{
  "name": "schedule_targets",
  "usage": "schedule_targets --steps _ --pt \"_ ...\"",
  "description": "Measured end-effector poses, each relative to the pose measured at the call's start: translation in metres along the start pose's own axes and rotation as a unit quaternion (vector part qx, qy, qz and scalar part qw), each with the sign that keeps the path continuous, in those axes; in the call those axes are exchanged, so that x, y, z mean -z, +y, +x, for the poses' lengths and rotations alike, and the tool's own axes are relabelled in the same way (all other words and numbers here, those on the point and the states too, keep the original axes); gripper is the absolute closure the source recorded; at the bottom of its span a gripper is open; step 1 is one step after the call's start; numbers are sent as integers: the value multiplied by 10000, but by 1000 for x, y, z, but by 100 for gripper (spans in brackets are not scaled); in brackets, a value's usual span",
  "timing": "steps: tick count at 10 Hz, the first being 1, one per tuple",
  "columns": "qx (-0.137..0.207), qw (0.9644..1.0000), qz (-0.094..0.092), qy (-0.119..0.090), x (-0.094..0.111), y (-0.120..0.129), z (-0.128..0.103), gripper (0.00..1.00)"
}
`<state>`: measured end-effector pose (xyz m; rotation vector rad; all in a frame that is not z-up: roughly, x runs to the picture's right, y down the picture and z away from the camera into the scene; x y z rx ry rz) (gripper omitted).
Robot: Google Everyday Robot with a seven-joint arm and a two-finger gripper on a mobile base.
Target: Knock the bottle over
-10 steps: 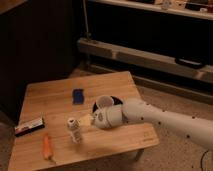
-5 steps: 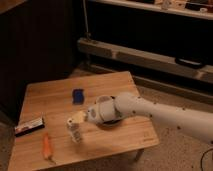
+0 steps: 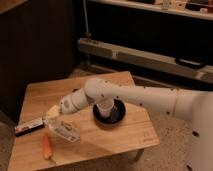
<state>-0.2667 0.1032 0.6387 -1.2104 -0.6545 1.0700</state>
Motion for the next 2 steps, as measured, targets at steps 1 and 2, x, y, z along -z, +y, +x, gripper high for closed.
schedule_targets --steps 1,2 --pt "2 10000 13 -17 2 -1 -1 98" --pt "-2 10000 16 -20 2 -1 0 98"
